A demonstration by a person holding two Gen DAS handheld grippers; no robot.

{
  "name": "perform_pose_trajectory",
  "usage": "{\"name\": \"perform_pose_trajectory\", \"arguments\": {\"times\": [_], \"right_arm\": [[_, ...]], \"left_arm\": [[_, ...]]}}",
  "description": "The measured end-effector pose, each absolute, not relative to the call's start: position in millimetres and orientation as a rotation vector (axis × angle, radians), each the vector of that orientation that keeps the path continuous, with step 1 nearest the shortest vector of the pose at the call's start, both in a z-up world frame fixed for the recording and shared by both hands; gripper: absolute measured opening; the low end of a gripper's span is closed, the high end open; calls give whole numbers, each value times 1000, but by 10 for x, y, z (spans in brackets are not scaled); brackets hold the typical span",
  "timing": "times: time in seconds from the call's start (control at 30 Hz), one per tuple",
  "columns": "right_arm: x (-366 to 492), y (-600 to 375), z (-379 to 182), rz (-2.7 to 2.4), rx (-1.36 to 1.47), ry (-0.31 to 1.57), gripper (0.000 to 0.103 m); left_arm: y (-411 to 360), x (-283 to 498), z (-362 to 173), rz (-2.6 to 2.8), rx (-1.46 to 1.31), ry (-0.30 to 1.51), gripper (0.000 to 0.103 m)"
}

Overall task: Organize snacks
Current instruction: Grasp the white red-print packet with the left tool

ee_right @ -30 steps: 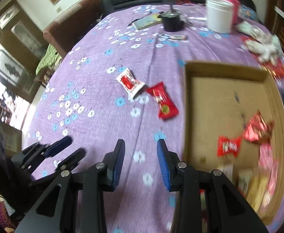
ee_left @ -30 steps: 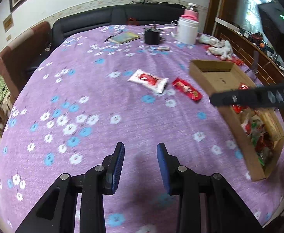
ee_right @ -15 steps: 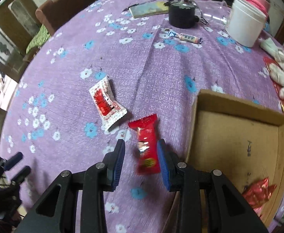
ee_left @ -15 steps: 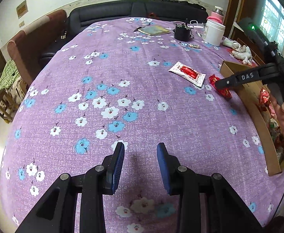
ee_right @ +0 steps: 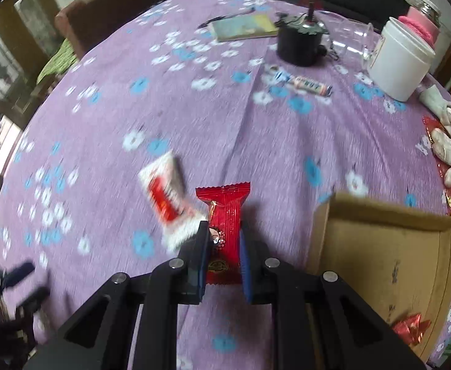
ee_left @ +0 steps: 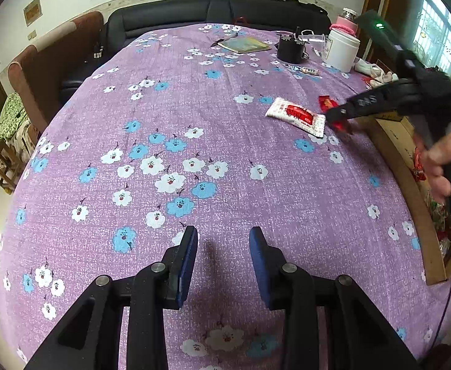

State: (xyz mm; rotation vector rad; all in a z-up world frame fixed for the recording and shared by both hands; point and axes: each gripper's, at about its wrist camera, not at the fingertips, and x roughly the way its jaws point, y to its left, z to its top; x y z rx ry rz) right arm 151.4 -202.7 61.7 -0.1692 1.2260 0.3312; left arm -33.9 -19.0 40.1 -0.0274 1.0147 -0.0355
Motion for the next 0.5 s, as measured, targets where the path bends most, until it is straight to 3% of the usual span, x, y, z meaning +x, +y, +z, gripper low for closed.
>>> {"name": "perform_pose_trajectory", "arguments": {"times": [0.47,0.5], "right_arm": [[841,-1699,711,562,19,1316,17],[781,-1749,735,556,35,1313,17]], "left_arm": [[23,-99,499,-23,-96,1010,37],[25,-53,511,-26,-107,1011,41]]}}
